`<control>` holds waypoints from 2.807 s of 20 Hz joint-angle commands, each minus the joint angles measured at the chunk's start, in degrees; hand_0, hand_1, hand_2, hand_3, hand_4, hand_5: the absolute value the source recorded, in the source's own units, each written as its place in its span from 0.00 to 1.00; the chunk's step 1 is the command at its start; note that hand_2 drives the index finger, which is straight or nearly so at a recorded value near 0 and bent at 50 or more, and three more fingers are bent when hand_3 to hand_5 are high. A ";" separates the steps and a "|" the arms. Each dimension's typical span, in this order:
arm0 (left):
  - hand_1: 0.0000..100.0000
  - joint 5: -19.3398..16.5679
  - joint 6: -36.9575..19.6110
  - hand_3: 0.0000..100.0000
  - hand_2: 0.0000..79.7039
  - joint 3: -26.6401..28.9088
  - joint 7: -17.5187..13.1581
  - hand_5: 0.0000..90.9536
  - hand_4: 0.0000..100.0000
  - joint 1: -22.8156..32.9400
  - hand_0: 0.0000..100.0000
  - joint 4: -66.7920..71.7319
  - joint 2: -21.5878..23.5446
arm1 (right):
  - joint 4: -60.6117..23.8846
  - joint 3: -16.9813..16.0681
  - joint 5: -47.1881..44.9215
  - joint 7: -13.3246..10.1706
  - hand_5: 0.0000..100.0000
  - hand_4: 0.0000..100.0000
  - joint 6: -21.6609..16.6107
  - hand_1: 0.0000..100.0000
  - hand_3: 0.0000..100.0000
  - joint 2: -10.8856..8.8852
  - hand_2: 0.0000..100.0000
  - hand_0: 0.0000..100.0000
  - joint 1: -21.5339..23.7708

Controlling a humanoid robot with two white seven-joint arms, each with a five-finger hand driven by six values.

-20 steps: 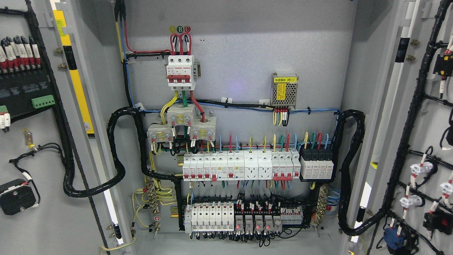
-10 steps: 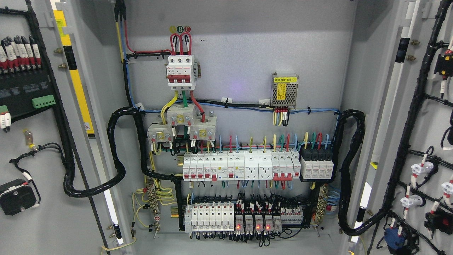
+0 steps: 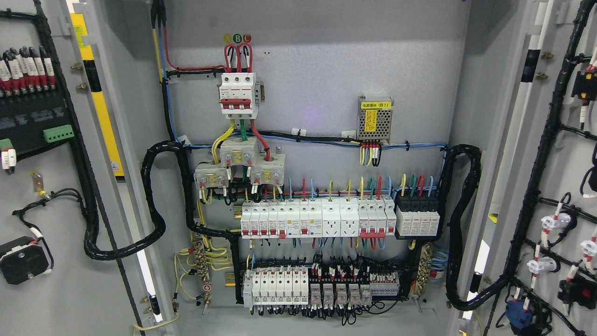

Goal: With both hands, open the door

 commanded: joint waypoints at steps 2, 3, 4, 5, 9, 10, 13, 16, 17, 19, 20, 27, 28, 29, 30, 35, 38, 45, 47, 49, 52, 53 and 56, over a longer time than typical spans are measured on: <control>0.20 -4.18 -0.36 0.30 0.19 -1.44 -0.48 0.00 0.13 3.47 0.00 -6.61 -6.21 | -0.20 4.92 0.06 0.22 0.00 0.00 -0.33 0.11 0.00 -2.96 0.00 0.21 0.36; 0.20 -5.41 -0.36 0.30 0.19 -1.97 -0.48 0.00 0.13 3.64 0.00 -7.32 -7.88 | -0.20 5.71 0.06 0.22 0.00 0.00 -0.33 0.11 0.00 -3.05 0.00 0.21 0.18; 0.20 -6.47 -0.45 0.29 0.19 -2.49 -0.48 0.00 0.12 3.99 0.00 -7.76 -9.46 | -0.20 6.94 0.15 0.22 0.00 0.00 -0.25 0.11 0.00 -3.14 0.00 0.21 0.10; 0.20 -7.26 -0.53 0.29 0.19 -2.76 -0.56 0.00 0.12 4.52 0.00 -8.63 -10.61 | -0.11 7.82 0.41 0.22 0.00 0.00 -0.25 0.11 0.00 -3.14 0.00 0.21 0.01; 0.20 -12.00 -2.46 0.29 0.18 -3.90 -3.28 0.00 0.11 7.68 0.00 -11.63 -16.22 | 0.76 14.49 1.11 0.40 0.00 0.00 -0.16 0.11 0.00 -3.49 0.00 0.21 0.44; 0.20 -14.28 -3.69 0.29 0.18 -4.95 -3.46 0.00 0.11 8.03 0.00 -11.63 -18.07 | 1.81 17.12 1.72 0.49 0.00 0.00 -0.16 0.11 0.00 -3.40 0.00 0.21 0.79; 0.20 -20.88 -7.38 0.28 0.19 -7.59 -3.46 0.00 0.09 10.49 0.00 -10.93 -23.27 | 8.03 24.59 8.12 0.49 0.00 0.00 -0.16 0.11 0.00 -3.31 0.00 0.21 1.41; 0.19 -21.60 -14.21 0.21 0.18 -11.89 -3.20 0.00 0.04 12.51 0.00 -7.52 -22.31 | 17.69 29.17 12.88 0.57 0.00 0.00 -0.25 0.11 0.00 -2.79 0.00 0.21 1.41; 0.19 -21.69 -17.64 0.17 0.17 -13.47 -3.11 0.00 0.01 13.83 0.00 -5.24 -21.96 | 20.42 30.67 13.41 0.66 0.00 0.00 -0.25 0.11 0.00 -2.70 0.00 0.21 1.41; 0.18 -21.69 -21.61 0.09 0.14 -16.20 -1.72 0.00 0.00 15.41 0.00 -0.85 -21.17 | 26.31 33.48 13.51 0.66 0.00 0.00 -0.25 0.11 0.00 -2.61 0.00 0.21 1.33; 0.18 -21.60 -22.32 0.05 0.12 -16.82 -0.66 0.00 0.00 15.77 0.00 1.88 -21.08 | 29.39 34.80 13.42 0.66 0.00 0.00 -0.25 0.11 0.00 -2.26 0.00 0.21 1.33; 0.16 -21.25 -26.63 0.00 0.06 -17.26 0.84 0.00 0.00 14.81 0.00 26.13 -21.69 | 43.99 35.96 13.42 0.66 0.00 0.00 -0.25 0.11 0.00 2.74 0.00 0.21 1.24; 0.16 -21.33 -26.73 0.00 0.06 -17.44 0.84 0.00 0.00 14.02 0.00 29.38 -21.87 | 45.40 35.96 13.51 0.66 0.00 0.00 -0.25 0.11 0.00 3.27 0.00 0.21 1.15; 0.15 -21.68 -26.73 0.00 0.05 -17.61 0.93 0.00 0.00 13.32 0.00 32.20 -22.04 | 46.81 35.96 13.59 0.66 0.00 0.00 -0.25 0.11 0.00 4.06 0.00 0.21 1.15; 0.15 -21.60 -26.73 0.00 0.04 -18.05 1.02 0.00 0.00 12.35 0.00 36.23 -22.57 | 47.78 35.96 13.68 0.66 0.00 0.00 -0.25 0.11 0.00 4.68 0.00 0.21 1.15; 0.16 -22.47 -26.29 0.00 0.00 -18.06 3.13 0.00 0.00 3.58 0.01 61.52 -23.63 | 59.27 35.87 13.77 0.66 0.00 0.00 -0.16 0.11 0.00 7.23 0.00 0.21 0.19; 0.15 -24.23 -26.38 0.00 0.00 -18.23 3.22 0.00 0.00 -1.44 0.04 75.07 -22.75 | 70.43 35.43 15.09 -0.04 0.00 0.00 0.19 0.11 0.00 9.25 0.00 0.21 -2.36; 0.19 -32.84 -22.35 0.00 0.00 -22.09 14.44 0.00 0.00 -2.77 0.16 84.78 -21.96 | 96.01 35.60 15.27 -0.04 0.00 0.00 3.61 0.11 0.00 12.59 0.00 0.21 -11.49; 0.19 -33.29 -16.74 0.00 0.00 -23.76 19.45 0.00 0.00 -2.95 0.18 84.78 -22.04 | 98.49 35.69 15.44 -0.13 0.00 0.00 7.46 0.11 0.00 12.77 0.00 0.21 -13.08; 0.19 -33.20 -10.85 0.00 0.00 -25.95 23.94 0.00 0.00 -3.04 0.20 84.78 -21.87 | 98.76 35.34 17.97 -0.30 0.00 0.00 13.17 0.11 0.00 12.77 0.00 0.21 -13.79; 0.19 -33.29 -8.18 0.00 0.00 -26.67 24.49 0.00 0.00 -3.47 0.22 84.78 -22.13 | 99.29 35.25 22.11 -4.32 0.00 0.00 17.58 0.11 0.00 12.86 0.00 0.21 -13.79; 0.19 -33.38 -8.09 0.00 0.00 -27.37 24.92 0.00 0.00 -3.74 0.22 84.78 -22.31 | 99.81 35.25 22.82 -6.17 0.00 0.00 18.90 0.11 0.00 12.86 0.00 0.21 -13.88; 0.19 -33.38 -7.92 0.00 0.00 -33.41 27.72 0.00 0.00 -4.71 0.23 84.87 -22.40 | 100.87 34.81 23.79 -7.25 0.00 0.00 24.52 0.11 0.00 12.95 0.00 0.21 -15.11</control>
